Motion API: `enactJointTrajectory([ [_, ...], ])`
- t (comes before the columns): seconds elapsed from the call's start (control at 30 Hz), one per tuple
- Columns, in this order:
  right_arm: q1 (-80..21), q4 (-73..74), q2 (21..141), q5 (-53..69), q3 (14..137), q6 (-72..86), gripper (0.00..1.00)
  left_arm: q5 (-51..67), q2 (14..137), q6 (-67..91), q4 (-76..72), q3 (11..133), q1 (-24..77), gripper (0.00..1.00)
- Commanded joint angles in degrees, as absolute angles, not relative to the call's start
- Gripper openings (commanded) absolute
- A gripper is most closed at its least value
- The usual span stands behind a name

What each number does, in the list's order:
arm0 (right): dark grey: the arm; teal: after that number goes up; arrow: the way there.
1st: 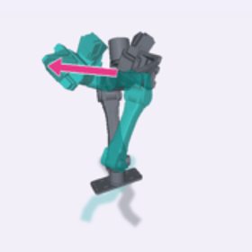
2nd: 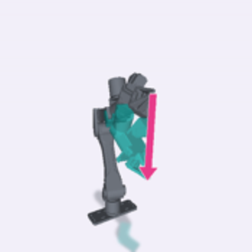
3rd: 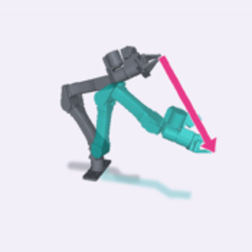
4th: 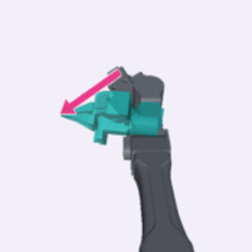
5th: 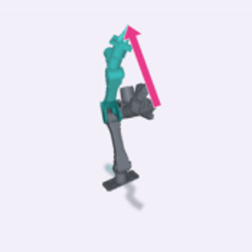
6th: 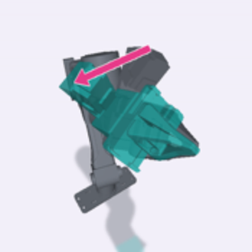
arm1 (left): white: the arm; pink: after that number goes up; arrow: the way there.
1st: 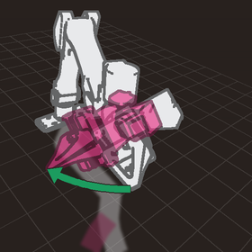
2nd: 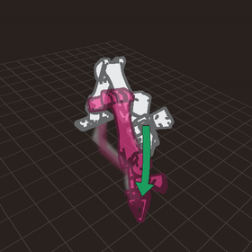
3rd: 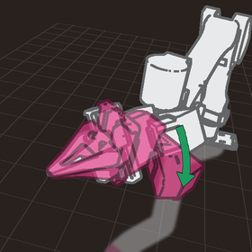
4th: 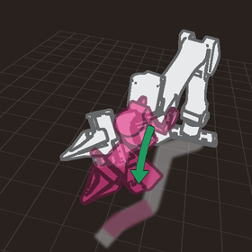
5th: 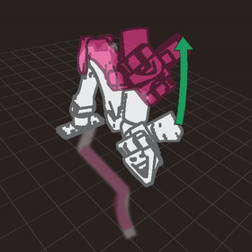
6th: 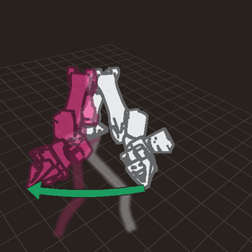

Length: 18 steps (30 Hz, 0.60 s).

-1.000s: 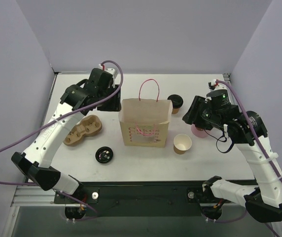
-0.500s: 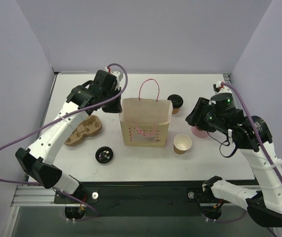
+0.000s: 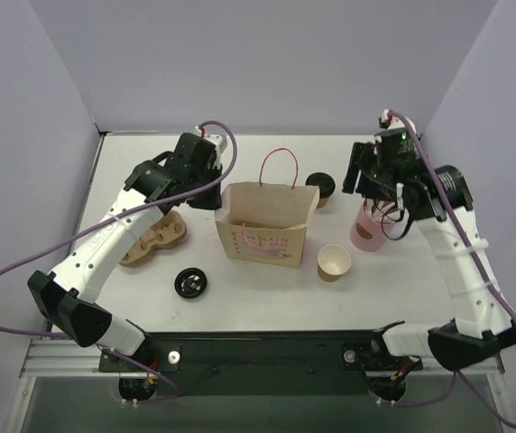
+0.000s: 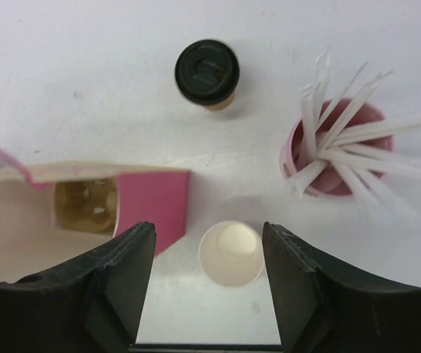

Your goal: Pack the takeout coffee

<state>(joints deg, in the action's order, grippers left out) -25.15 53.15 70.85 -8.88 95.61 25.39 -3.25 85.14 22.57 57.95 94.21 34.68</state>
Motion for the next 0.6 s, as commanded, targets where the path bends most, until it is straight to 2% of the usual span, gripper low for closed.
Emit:
enactJointTrajectory([
  [0.0,-18.03,50.89,79.44,-6.25,101.15,17.68,0.61,-8.78,83.84,21.09,58.88,97.11,34.72,0.16],
  [0.03,-16.54,49.84,82.67,-5.63,102.99,17.06,0.63,-8.96,83.93,20.92,59.41,97.55,34.63,0.18],
  [0.13,-15.56,48.96,89.61,-3.61,106.25,14.77,0.69,-8.53,83.50,20.74,60.64,98.70,34.63,0.36],
  [0.17,-15.30,48.87,91.30,-2.99,108.17,14.42,0.69,-8.44,83.24,21.00,60.82,99.66,34.72,0.44],
  [0.27,-14.68,48.61,97.11,-2.64,110.82,13.45,0.72,-6.68,81.92,21.18,60.91,100.20,34.80,0.49],
  [0.3,-14.59,48.52,98.60,-2.72,111.27,13.27,0.73,-6.85,81.57,21.44,60.91,100.02,34.89,0.54],
  [0.33,-14.50,48.43,101.31,-3.42,111.62,13.27,0.78,-6.68,80.95,21.79,61.08,99.67,34.89,0.57],
  [0.4,-14.24,48.25,103.70,-3.25,112.67,13.36,0.80,-6.68,80.33,21.62,61.43,99.14,34.80,0.61],
  [0.57,-14.15,48.16,112.05,2.19,116.71,12.83,0.81,-8.17,78.84,22.23,64.51,99.93,34.98,0.62],
])
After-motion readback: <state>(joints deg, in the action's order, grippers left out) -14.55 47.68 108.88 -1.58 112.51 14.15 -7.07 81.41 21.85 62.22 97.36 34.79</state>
